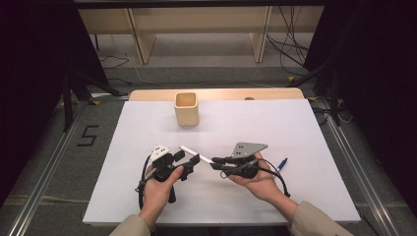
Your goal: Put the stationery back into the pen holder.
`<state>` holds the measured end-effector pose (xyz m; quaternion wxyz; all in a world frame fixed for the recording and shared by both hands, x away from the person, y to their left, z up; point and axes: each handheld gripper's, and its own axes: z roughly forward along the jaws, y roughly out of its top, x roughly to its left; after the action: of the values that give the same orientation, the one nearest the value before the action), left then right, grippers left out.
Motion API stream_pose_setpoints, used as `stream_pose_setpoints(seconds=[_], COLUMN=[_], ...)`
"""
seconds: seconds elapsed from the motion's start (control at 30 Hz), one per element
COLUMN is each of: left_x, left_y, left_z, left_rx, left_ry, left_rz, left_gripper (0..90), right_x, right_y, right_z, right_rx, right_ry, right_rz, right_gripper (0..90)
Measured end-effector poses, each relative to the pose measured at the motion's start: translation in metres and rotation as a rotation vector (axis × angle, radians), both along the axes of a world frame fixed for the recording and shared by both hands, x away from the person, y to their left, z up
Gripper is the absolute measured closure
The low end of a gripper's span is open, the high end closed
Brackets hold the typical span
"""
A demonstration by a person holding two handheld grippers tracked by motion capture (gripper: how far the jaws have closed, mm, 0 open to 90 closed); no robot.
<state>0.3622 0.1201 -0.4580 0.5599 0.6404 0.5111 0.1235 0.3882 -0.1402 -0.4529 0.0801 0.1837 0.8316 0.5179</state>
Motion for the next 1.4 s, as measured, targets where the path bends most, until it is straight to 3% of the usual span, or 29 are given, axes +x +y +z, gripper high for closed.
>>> stream_pose_setpoints(seconds=[0.17,0.37,0.47,0.63,0.7,0.87,1.03,1.4], left_x=[0.001,0.000,-0.002,-0.008,-0.010,-0.016,-0.019,-0.023], left_y=[0.001,0.003,0.003,-0.003,-0.006,-0.009,-0.012,-0.024], left_z=[-0.001,-0.003,-0.001,0.007,0.011,0.021,0.028,0.034], left_rx=[-0.052,-0.170,-0.212,-0.244,-0.197,-0.056,0.140,0.339], left_ry=[0.007,0.020,-0.003,-0.049,-0.087,-0.164,-0.237,-0.289], left_rz=[-0.004,-0.013,-0.020,-0.057,-0.062,-0.071,-0.063,-0.078], left_gripper=[38.5,53.5,64.1,76.2,78.5,78.7,78.7,78.6], right_x=[-0.002,-0.004,-0.005,-0.008,-0.008,-0.010,-0.010,-0.011], right_y=[0.004,0.005,0.008,0.013,0.014,0.014,0.014,0.019], right_z=[-0.002,-0.002,-0.003,-0.007,-0.008,-0.008,-0.007,-0.011], right_rx=[-0.001,-0.002,-0.012,-0.030,-0.031,-0.019,-0.005,0.024], right_ry=[-0.001,-0.006,-0.010,-0.020,-0.030,-0.032,-0.015,0.019], right_rz=[0.008,0.012,0.016,0.029,0.027,0.004,-0.017,-0.071], right_gripper=[78.9,78.9,78.8,78.4,76.2,60.0,50.6,41.2])
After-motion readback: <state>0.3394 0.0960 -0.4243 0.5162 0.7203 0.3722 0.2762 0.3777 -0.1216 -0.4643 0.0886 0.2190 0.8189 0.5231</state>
